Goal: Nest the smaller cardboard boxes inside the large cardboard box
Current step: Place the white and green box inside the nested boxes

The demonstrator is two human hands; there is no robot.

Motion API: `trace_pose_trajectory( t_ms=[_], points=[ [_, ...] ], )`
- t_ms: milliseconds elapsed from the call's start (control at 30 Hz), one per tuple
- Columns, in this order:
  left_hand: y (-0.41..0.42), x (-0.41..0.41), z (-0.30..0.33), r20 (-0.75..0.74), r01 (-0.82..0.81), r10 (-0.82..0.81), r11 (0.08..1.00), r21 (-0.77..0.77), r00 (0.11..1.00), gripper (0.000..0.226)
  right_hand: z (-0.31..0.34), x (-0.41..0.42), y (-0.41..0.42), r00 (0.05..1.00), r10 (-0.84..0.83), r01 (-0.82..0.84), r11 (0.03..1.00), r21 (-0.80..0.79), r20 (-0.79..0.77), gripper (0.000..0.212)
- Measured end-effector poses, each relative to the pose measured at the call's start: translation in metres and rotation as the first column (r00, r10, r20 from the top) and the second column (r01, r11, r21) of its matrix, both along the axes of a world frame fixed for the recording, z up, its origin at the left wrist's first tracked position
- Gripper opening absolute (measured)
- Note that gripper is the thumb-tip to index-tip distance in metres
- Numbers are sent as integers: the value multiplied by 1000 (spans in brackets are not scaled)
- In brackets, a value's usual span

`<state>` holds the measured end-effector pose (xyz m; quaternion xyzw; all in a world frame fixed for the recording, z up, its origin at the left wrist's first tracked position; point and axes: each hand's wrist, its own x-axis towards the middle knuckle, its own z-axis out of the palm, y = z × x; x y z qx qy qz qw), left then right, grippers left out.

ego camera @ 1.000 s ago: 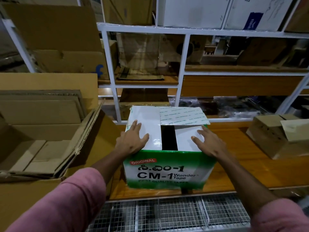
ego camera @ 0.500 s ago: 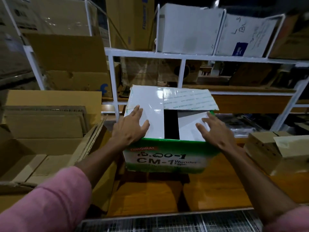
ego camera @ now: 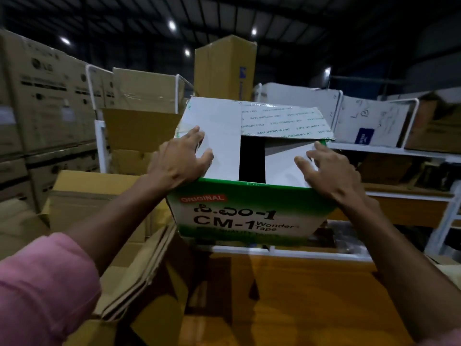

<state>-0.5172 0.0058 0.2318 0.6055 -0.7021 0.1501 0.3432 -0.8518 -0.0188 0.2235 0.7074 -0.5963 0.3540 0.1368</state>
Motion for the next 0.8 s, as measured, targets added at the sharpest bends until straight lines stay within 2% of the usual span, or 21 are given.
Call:
trace_pose_trajectory(
  t_ms=[100, 233, 433, 533, 633, 700, 800],
  points=[
    [17, 33, 15, 5, -45, 45, 998, -36, 999, 62, 17, 35, 7, 999, 50, -50, 999, -21, -5, 72],
    [38, 94, 29, 10, -74, 75, 994, -76, 997, 65, 31, 97, 13, 996, 87, -88, 995, -49, -26, 76],
    [65, 225, 34, -12, -125, 124, 991, -58, 992, 65, 34, 231, 27, 992, 127, -127, 991, -43, -15, 79],
    [76, 304, 29, 0, -159, 159, 987, 8, 987, 68, 29, 312, 37, 990, 140, -141, 990, -16, -33, 77],
    [87, 378, 16, -10, -166, 167, 984, 64, 986, 71, 16, 388, 45, 985, 156, -154, 987, 36, -71, 65],
    [92, 420, 3, -21, -168, 171, 980, 111, 985, 67, 4, 430, 49, 980, 179, -172, 982, 78, -86, 61],
    [93, 466, -16, -26, -174, 184, 961, 215, 983, 75, -19, 475, 51, 973, 214, -200, 968, 149, -88, 58]
  ],
)
